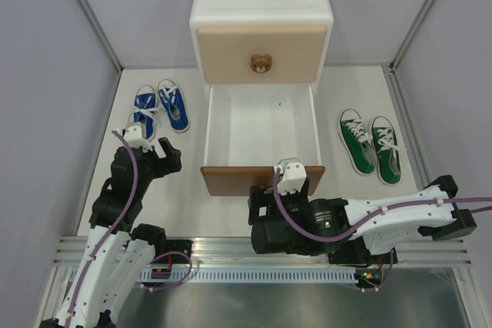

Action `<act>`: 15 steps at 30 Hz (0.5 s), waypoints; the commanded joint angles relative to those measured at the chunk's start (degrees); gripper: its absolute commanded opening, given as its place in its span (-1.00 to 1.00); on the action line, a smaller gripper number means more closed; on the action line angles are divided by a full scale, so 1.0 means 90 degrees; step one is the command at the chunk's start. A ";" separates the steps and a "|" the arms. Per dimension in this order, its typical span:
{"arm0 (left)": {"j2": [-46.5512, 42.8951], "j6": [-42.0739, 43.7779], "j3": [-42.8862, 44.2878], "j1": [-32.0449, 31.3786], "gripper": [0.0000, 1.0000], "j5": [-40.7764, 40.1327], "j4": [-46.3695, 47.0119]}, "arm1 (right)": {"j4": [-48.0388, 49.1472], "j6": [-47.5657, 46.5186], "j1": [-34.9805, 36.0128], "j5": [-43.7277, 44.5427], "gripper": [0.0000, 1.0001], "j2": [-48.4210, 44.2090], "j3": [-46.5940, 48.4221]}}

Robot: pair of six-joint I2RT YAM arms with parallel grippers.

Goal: Place and organize the shoes in the shoe cabinet

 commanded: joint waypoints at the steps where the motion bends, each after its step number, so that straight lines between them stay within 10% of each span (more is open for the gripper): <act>1: 0.0046 0.0197 -0.0017 -0.0011 0.99 -0.0041 0.0225 | -0.0087 -0.0705 0.0061 0.0066 0.96 -0.0682 0.0601; 9: 0.0124 0.0197 -0.0017 -0.0011 1.00 -0.0031 0.0235 | 0.0429 -0.2276 -0.0426 0.0955 0.96 -0.1844 0.0983; 15: 0.0182 0.0207 -0.0017 -0.0011 0.99 -0.0041 0.0235 | 0.2685 -0.4709 -0.2407 -0.0995 0.95 -0.1954 0.0660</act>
